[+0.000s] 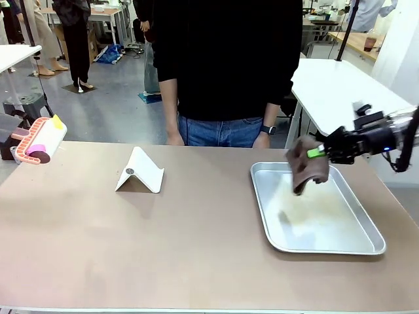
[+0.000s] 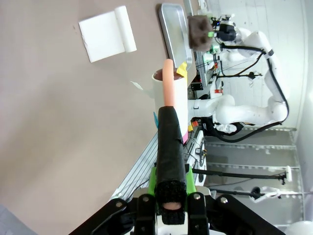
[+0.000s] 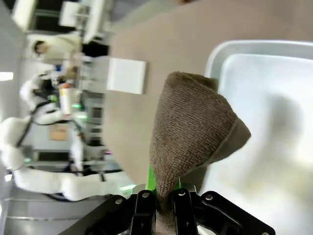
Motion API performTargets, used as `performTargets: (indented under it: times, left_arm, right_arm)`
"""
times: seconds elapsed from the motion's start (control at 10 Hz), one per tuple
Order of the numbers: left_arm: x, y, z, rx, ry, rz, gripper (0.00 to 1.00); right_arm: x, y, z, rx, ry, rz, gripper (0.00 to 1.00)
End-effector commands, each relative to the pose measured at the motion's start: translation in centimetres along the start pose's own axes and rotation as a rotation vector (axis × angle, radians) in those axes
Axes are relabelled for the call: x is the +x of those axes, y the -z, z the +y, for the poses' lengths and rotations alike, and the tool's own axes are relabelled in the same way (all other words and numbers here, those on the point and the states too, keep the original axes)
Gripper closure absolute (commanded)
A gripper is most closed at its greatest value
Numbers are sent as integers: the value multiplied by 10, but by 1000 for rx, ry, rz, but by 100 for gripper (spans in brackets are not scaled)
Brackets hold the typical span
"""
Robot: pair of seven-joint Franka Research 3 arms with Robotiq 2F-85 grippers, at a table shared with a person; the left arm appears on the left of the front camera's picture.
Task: Clean the surface of the table.
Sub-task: Clean the area not pointed to by the person.
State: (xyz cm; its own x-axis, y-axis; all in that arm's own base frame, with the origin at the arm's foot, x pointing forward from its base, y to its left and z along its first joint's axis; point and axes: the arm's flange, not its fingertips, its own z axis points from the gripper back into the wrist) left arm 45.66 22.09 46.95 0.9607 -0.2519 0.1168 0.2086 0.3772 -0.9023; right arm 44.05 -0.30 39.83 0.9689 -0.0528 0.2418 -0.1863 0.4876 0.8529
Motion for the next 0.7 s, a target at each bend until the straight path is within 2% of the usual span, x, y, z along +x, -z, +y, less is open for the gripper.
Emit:
performTargets:
  times: [0.0,0.1,0.3,0.6]
  left_arm:
    - [-3,-1,-4,-12,6,4,77]
    - [-3,-1,-4,-12,6,4,77]
    - [-3,-1,-4,-12,6,4,77]
    - [-3,-1,-4,-12,6,4,77]
  right_arm:
    - [-15,-22,-17,216,5,-45,88]
    - [-22,-38,-19,328,-5,-56,88]
    - [-35,-66,-26,461,-46,-55,88]
    - [-55,-93,-39,454,-104,-109,88]
